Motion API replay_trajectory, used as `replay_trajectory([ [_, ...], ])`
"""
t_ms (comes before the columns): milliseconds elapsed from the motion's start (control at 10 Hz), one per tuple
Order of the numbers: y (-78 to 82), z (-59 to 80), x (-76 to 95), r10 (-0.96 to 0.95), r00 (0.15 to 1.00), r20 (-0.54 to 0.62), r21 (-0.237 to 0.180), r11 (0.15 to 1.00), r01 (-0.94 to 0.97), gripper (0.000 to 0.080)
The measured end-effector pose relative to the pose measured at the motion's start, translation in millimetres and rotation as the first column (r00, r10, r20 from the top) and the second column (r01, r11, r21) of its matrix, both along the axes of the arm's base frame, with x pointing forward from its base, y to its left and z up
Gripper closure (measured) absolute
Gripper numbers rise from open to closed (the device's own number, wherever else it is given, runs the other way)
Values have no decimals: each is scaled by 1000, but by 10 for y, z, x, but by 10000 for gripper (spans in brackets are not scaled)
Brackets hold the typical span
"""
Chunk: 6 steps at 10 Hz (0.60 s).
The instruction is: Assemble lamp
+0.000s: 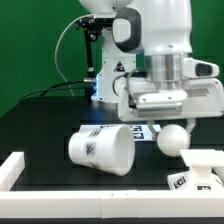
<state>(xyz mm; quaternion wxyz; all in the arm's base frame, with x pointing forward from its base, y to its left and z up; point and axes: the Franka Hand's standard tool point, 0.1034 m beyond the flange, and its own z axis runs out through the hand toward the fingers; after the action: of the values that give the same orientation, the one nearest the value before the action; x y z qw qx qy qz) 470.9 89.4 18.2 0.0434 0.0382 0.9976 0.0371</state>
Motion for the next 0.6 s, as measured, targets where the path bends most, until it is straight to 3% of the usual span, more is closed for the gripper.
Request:
replay_trajectory([
  [100, -100, -26, -37, -18, 999, -30, -16, 1000, 17, 377],
  [400, -126, -30, -37, -40, 999, -30, -16, 999, 39, 377],
  [600, -140, -42, 5, 37, 999, 3, 8, 999, -37, 377],
])
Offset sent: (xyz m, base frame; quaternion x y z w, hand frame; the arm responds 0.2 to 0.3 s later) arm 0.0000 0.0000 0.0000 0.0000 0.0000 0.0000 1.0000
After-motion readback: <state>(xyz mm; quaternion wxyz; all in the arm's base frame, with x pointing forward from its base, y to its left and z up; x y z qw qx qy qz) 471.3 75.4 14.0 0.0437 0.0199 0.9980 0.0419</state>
